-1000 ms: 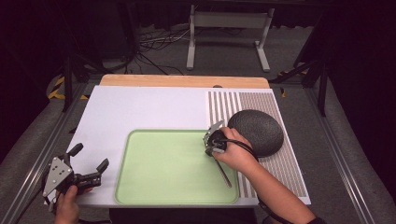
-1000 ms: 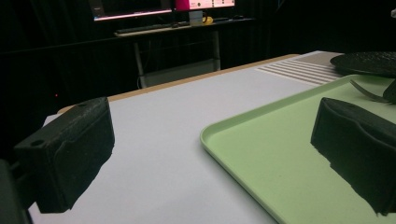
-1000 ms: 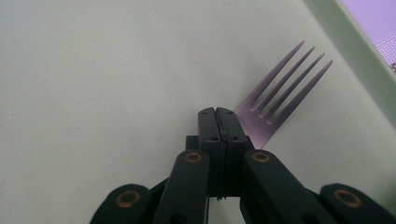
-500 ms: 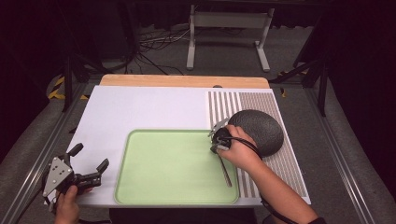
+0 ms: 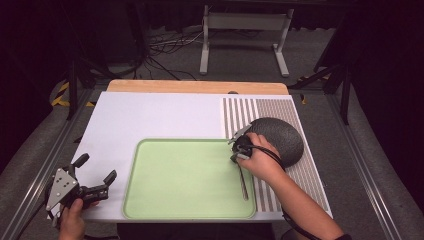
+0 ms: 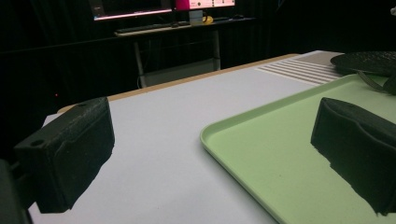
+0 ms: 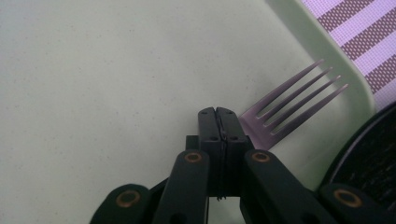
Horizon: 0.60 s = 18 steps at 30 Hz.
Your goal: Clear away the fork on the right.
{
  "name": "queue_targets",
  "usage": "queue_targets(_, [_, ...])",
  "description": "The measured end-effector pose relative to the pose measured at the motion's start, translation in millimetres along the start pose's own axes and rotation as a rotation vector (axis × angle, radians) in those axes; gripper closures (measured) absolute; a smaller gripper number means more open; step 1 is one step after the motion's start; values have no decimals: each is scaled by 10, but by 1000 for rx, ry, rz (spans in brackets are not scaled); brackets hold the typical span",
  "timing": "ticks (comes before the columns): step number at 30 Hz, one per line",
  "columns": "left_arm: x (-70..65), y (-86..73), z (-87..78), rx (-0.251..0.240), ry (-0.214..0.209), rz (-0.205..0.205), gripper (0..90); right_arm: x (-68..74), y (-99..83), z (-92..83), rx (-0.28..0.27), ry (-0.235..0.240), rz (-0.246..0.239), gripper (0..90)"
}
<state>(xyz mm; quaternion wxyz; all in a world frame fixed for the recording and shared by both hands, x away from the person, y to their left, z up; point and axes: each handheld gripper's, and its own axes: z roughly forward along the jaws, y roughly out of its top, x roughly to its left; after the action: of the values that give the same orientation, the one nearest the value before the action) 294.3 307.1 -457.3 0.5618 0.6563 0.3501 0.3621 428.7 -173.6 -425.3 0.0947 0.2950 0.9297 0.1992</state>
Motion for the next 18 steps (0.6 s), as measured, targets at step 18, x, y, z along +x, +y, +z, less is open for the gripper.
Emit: queue_targets(18, [3, -1, 7, 0, -1, -1, 2, -35, -61, -53, -15, 2, 53, 878])
